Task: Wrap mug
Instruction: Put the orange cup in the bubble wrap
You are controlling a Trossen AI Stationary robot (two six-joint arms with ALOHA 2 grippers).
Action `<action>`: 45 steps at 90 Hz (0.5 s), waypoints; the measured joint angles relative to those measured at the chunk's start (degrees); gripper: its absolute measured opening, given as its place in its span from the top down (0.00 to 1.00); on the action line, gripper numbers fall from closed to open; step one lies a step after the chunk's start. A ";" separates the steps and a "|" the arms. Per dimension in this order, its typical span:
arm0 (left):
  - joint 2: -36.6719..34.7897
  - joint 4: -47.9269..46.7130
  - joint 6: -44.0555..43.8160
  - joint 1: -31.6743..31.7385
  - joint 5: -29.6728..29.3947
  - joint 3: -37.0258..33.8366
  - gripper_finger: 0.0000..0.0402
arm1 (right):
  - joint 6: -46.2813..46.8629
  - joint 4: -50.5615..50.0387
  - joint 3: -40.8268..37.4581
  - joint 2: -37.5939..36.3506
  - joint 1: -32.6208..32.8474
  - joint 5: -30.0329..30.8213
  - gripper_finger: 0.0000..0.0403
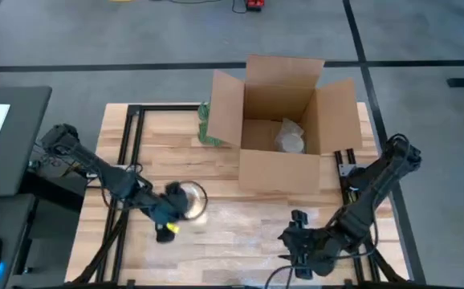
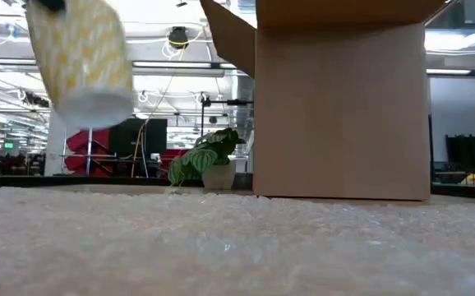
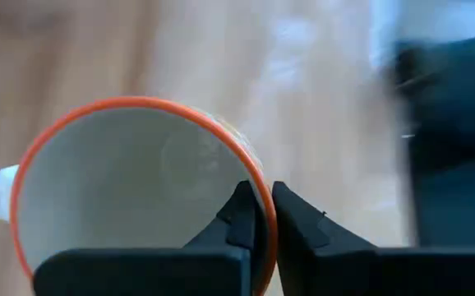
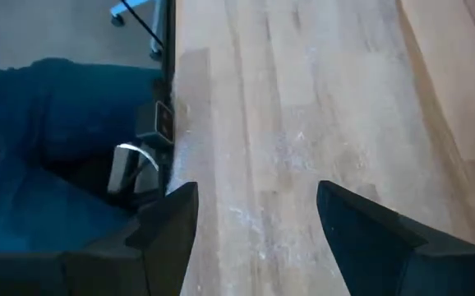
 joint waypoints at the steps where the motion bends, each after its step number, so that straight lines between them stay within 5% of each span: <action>1: 0.58 0.73 0.38 -0.13 0.06 0.00 1.00 | 0.00 0.14 -0.17 0.00 -0.09 -0.03 0.41; 16: 10.87 6.63 8.43 -0.35 0.47 3.54 1.00 | -0.04 1.36 -0.80 0.00 -0.78 0.74 0.41; 45: 29.17 -5.24 22.55 1.61 0.71 22.85 0.99 | -4.15 6.68 -0.86 0.00 -2.45 0.14 0.41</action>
